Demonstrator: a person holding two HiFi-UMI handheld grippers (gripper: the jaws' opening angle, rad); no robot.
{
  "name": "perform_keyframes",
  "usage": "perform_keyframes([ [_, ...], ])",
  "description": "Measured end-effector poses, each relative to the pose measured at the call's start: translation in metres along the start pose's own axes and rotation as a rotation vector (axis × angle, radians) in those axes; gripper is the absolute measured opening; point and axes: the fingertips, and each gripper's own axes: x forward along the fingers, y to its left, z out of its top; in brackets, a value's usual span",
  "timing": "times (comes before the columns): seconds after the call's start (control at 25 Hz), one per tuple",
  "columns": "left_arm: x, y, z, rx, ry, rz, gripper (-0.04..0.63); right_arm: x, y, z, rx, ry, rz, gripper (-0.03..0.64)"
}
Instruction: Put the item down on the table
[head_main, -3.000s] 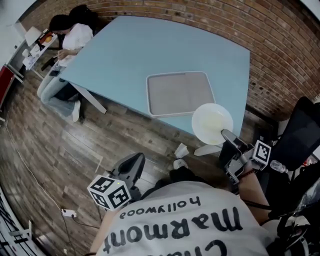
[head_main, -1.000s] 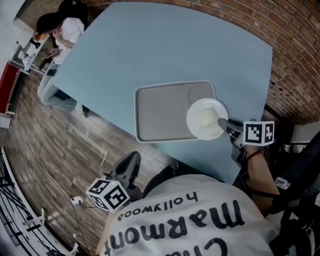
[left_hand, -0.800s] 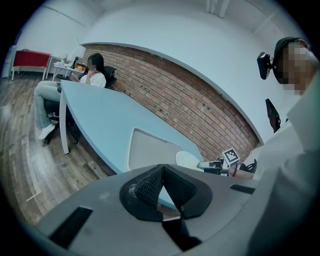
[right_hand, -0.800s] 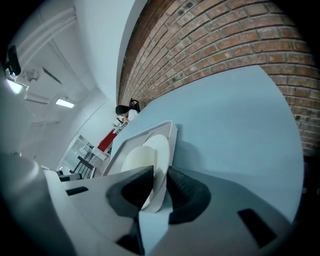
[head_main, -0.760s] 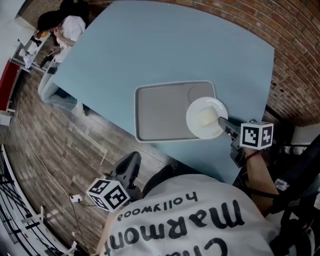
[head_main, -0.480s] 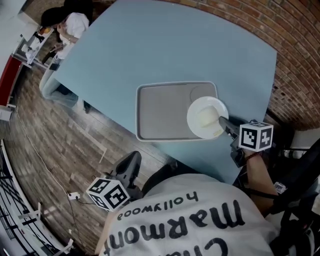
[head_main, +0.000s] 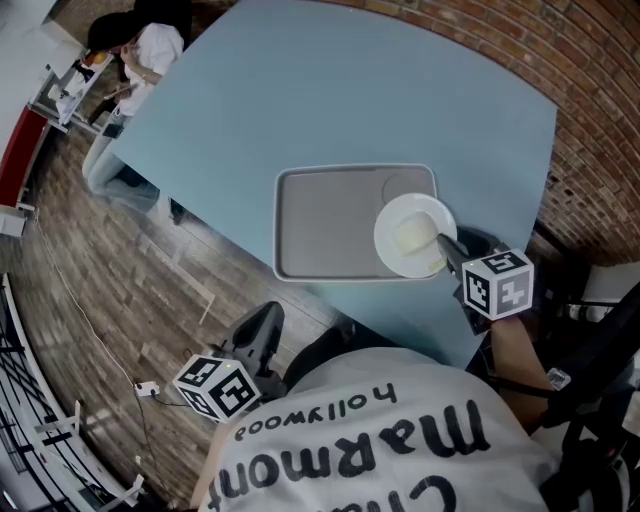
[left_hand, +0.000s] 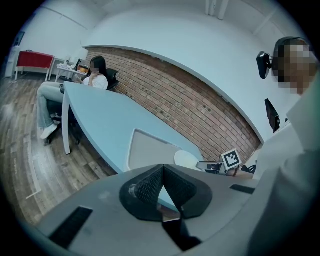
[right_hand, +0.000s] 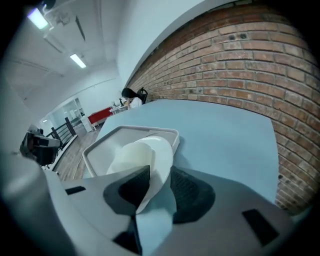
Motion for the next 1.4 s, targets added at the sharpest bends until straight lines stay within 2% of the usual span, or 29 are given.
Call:
perform_keyframes([
  [0.4, -0.002, -0.004, -0.003, 0.002, -0.012, 0.0, 0.008, 0.001, -0.006, 0.002, -0.132, -0.022, -0.086, 0.132],
  [0.48, -0.005, -0.005, -0.002, 0.001, -0.02, 0.006, 0.008, 0.002, -0.007, 0.001, -0.203, -0.021, -0.128, 0.138],
  [0.6, -0.011, -0.007, -0.003, 0.005, -0.034, 0.008, 0.008, 0.0, -0.003, 0.0, -0.364, -0.027, -0.186, 0.138],
  [0.72, -0.016, -0.01, -0.004, 0.011, -0.046, 0.014, 0.008, 0.004, 0.004, -0.007, -0.486, -0.009, -0.202, 0.138],
  [0.8, -0.019, -0.012, -0.005, 0.011, -0.051, 0.014, 0.008, 0.006, 0.005, -0.008, -0.474, -0.014, -0.202, 0.138],
  [1.04, -0.025, -0.01, -0.01, 0.001, -0.054, 0.012, 0.008, -0.001, -0.01, -0.002, -0.313, -0.068, -0.21, 0.138],
  [1.2, -0.055, 0.0, -0.007, 0.013, -0.057, -0.022, 0.008, -0.025, 0.027, 0.007, -0.247, -0.154, -0.202, 0.138],
  [1.28, -0.062, 0.0, -0.006, 0.02, -0.054, -0.038, 0.008, -0.037, 0.044, 0.015, -0.216, -0.218, -0.16, 0.138],
  [1.4, -0.068, -0.005, -0.008, 0.034, -0.043, -0.068, 0.008, -0.057, 0.074, 0.029, -0.106, -0.366, -0.011, 0.137],
])
